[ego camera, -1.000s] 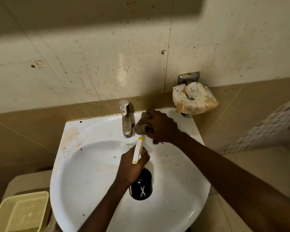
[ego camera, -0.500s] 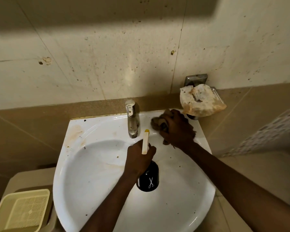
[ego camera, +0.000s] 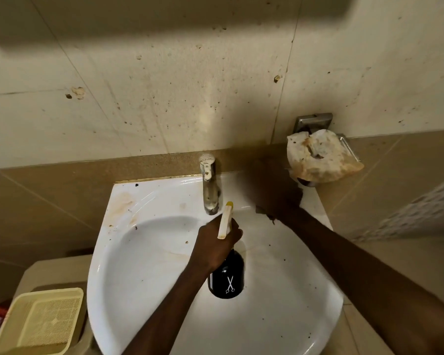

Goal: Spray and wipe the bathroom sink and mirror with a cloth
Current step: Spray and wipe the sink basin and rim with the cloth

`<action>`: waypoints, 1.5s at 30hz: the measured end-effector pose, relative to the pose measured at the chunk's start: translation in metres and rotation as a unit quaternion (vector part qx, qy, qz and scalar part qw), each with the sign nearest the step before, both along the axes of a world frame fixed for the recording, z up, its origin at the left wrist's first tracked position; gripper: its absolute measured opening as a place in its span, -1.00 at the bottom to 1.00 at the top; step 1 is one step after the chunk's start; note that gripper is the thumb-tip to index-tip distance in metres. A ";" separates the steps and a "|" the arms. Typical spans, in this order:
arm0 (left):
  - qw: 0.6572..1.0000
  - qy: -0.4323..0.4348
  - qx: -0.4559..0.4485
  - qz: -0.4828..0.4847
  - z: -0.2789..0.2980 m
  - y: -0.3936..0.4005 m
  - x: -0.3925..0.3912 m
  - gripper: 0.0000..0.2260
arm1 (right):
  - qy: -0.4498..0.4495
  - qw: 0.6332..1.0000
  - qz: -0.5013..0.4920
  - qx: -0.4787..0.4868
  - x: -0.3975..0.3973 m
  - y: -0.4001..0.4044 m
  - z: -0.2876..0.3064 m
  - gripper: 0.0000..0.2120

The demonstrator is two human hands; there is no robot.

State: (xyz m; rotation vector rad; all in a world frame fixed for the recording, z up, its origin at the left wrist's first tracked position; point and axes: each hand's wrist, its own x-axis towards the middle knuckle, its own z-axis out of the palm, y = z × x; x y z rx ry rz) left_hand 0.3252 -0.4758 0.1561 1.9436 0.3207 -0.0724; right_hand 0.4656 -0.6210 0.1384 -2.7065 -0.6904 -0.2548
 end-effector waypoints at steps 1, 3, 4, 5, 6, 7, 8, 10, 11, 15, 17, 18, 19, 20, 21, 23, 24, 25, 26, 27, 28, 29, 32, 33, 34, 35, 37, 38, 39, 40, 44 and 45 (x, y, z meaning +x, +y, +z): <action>1.000 -0.003 -0.003 0.011 0.000 0.000 0.001 -0.85 | -0.001 1.000 0.029 -0.007 0.000 0.004 0.002 -0.61; 0.999 -0.009 -0.009 0.053 -0.001 -0.001 0.003 -0.73 | 0.009 0.996 0.082 -0.019 -0.004 -0.001 0.005 -0.61; 0.997 -0.008 -0.014 0.074 -0.001 0.000 0.003 -0.69 | 0.006 0.996 0.084 -0.010 -0.009 -0.008 0.003 -0.60; 0.996 -0.002 -0.024 0.085 -0.001 0.000 0.003 -0.67 | -0.010 0.998 0.062 0.008 -0.015 -0.014 -0.001 -0.60; 0.996 0.004 -0.035 0.082 -0.001 -0.001 0.004 -0.68 | -0.025 0.999 0.025 0.027 -0.020 -0.018 -0.005 -0.59; 0.997 0.011 -0.042 0.069 -0.001 -0.002 0.003 -0.71 | -0.035 0.998 -0.020 0.047 -0.025 -0.019 -0.008 -0.58; 0.998 0.016 -0.040 0.052 -0.002 -0.004 0.004 -0.75 | -0.039 0.996 -0.063 0.053 -0.027 -0.016 -0.010 -0.58; 0.999 0.013 -0.022 0.030 -0.004 -0.007 0.005 -0.82 | -0.033 0.994 -0.100 0.020 -0.025 0.003 -0.008 -0.59; 1.000 0.009 -0.012 0.025 -0.004 -0.007 0.004 -0.85 | -0.020 0.996 -0.091 0.005 -0.021 0.018 -0.005 -0.62; 0.999 -0.002 0.022 0.050 -0.007 0.005 0.001 -0.88 | 0.039 0.998 0.039 0.005 -0.024 0.057 0.007 -0.62; 0.998 -0.002 0.005 0.059 -0.007 0.007 0.003 -0.79 | 0.047 0.991 0.120 -0.020 -0.027 0.022 0.006 -0.62; 0.998 0.002 -0.008 0.055 -0.008 0.004 0.005 -0.75 | 0.047 0.990 0.133 -0.026 -0.026 -0.001 0.003 -0.61; 0.999 0.008 -0.017 0.046 -0.007 0.000 0.008 -0.75 | 0.044 0.992 0.116 -0.018 -0.025 -0.020 0.002 -0.60; 0.999 0.013 -0.020 0.033 -0.006 -0.005 0.010 -0.79 | 0.050 0.996 0.072 -0.002 -0.024 -0.029 0.002 -0.59; 0.999 0.020 -0.018 0.020 -0.004 -0.008 0.011 -0.83 | 0.053 0.998 0.017 0.035 -0.022 -0.027 0.002 -0.58; 1.000 0.018 -0.022 0.002 -0.002 -0.009 0.013 -0.84 | 0.068 0.993 -0.070 0.073 -0.015 -0.002 0.014 -0.54; 1.000 0.013 -0.025 -0.003 -0.001 -0.008 0.015 -0.83 | 0.075 0.993 -0.067 0.058 -0.012 0.008 0.019 -0.50; 1.000 0.008 -0.023 -0.004 -0.001 -0.007 0.016 -0.83 | 0.083 0.996 -0.028 0.033 -0.010 0.010 0.021 -0.47; 1.000 0.005 -0.018 -0.004 -0.002 -0.007 0.016 -0.86 | 0.088 0.996 0.028 0.000 -0.011 0.002 0.021 -0.47; 1.000 0.005 -0.010 -0.002 -0.002 -0.007 0.016 -0.88 | 0.081 0.992 0.088 -0.031 -0.013 -0.012 0.018 -0.51; 1.000 0.004 -0.003 0.003 -0.004 -0.007 0.016 -0.89 | 0.071 0.989 0.120 -0.052 -0.017 -0.030 0.015 -0.56; 1.000 0.002 0.007 0.010 -0.006 -0.007 0.015 -0.88 | 0.056 0.990 0.114 -0.058 -0.023 -0.045 0.011 -0.59; 0.999 0.007 0.015 0.027 -0.008 -0.007 0.017 -0.85 | 0.045 0.999 0.028 -0.006 -0.035 -0.059 0.010 -0.60; 1.000 0.012 -0.002 0.022 -0.008 -0.007 0.019 -0.84 | 0.062 0.998 -0.001 0.008 -0.034 -0.051 0.014 -0.59; 1.000 0.018 -0.022 0.011 -0.008 -0.007 0.022 -0.82 | 0.095 0.995 -0.026 0.016 -0.032 -0.042 0.019 -0.56; 0.999 0.024 -0.036 -0.002 -0.006 -0.007 0.023 -0.82 | 0.113 0.993 -0.038 0.016 -0.028 -0.033 0.022 -0.52; 0.999 0.024 -0.040 -0.009 -0.005 -0.007 0.024 -0.87 | 0.112 0.993 -0.038 -0.011 -0.025 -0.024 0.024 -0.49; 0.999 0.023 -0.039 -0.001 -0.007 -0.007 0.025 -0.90 | 0.112 0.993 -0.032 -0.017 -0.025 -0.024 0.024 -0.50; 0.999 0.026 -0.043 0.009 -0.007 -0.007 0.025 -0.90 | 0.100 0.995 -0.021 -0.018 -0.028 -0.028 0.022 -0.53; 0.998 0.034 -0.052 0.017 -0.007 -0.007 0.024 -0.89 | 0.087 0.996 -0.014 -0.015 -0.033 -0.034 0.017 -0.57; 0.994 0.045 -0.086 -0.044 -0.008 -0.009 0.027 -0.87 | 0.074 0.996 -0.040 -0.005 -0.038 -0.045 0.010 -0.57; 0.993 0.046 -0.088 -0.059 -0.008 -0.011 0.028 -0.84 | 0.080 0.995 -0.051 -0.005 -0.034 -0.041 0.012 -0.56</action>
